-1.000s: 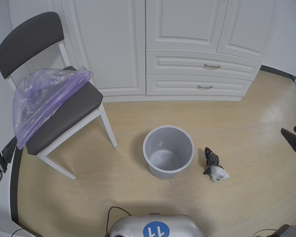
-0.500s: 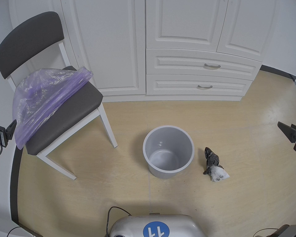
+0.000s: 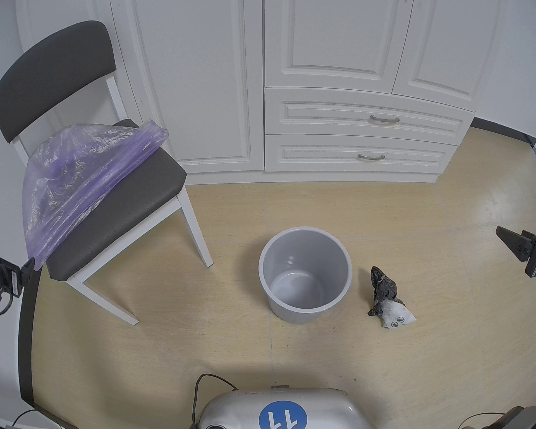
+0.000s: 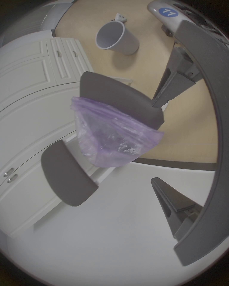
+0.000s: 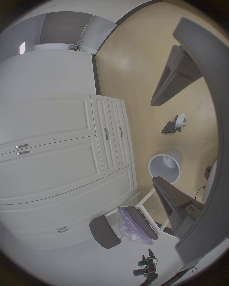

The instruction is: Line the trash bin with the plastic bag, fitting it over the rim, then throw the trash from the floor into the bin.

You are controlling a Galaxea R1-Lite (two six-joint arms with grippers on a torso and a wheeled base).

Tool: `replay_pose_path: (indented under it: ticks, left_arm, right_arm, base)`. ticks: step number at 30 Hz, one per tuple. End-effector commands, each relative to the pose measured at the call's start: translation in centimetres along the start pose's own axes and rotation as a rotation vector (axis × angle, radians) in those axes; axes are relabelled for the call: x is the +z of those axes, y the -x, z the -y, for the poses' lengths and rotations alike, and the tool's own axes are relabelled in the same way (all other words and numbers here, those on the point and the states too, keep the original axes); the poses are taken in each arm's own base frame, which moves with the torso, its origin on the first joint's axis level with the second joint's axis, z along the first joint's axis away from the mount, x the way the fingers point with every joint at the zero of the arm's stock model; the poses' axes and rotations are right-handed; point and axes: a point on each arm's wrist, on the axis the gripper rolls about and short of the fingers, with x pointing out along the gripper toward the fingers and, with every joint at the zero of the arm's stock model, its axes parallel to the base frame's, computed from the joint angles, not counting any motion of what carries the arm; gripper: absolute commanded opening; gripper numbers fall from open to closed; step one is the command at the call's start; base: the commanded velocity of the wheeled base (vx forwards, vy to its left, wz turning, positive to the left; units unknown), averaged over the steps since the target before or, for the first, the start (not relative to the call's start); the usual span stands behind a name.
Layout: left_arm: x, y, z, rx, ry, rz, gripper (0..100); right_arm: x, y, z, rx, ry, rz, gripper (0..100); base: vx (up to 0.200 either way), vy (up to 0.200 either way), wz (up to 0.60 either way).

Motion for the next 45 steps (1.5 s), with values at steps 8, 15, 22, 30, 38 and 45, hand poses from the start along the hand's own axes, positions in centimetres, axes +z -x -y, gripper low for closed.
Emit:
replay_pose_path:
  ticks: [8, 15, 22, 30, 38, 45]
  left_arm:
    - [-1.6, -3.2, 0.1, -0.026, 0.013, -0.080, 100]
    - [-1.9, -5.2, -0.1, -0.025, 0.015, -0.079, 100]
    - [-2.8, -7.2, -0.2, -0.025, 0.022, -0.103, 100]
    - [-3.5, -9.1, -0.7, 0.025, 0.028, -0.094, 100]
    - [-4.7, -10.5, -1.3, 0.070, 0.074, -0.102, 100]
    - [-5.5, -10.1, -2.1, 0.100, 0.136, -0.117, 100]
  right_arm:
    - [-0.4, -0.8, 0.1, -0.005, -0.004, -0.039, 100]
    - [-0.5, -1.1, 0.3, -0.016, -0.010, -0.050, 100]
    - [-0.5, -1.6, 0.7, -0.048, -0.016, -0.059, 100]
    - [-0.4, -1.6, 0.8, -0.052, -0.016, -0.055, 100]
    - [-0.3, -1.5, 0.8, -0.051, -0.016, -0.048, 100]
    - [-0.2, -1.3, 0.9, -0.060, -0.017, -0.040, 100]
  base:
    - [0.000, 0.000, 0.00]
    - [0.000, 0.000, 0.00]
    - [0.000, 0.000, 0.00]
    - [0.000, 0.000, 0.00]
    - [0.000, 0.000, 0.00]
    - [0.000, 0.000, 0.00]
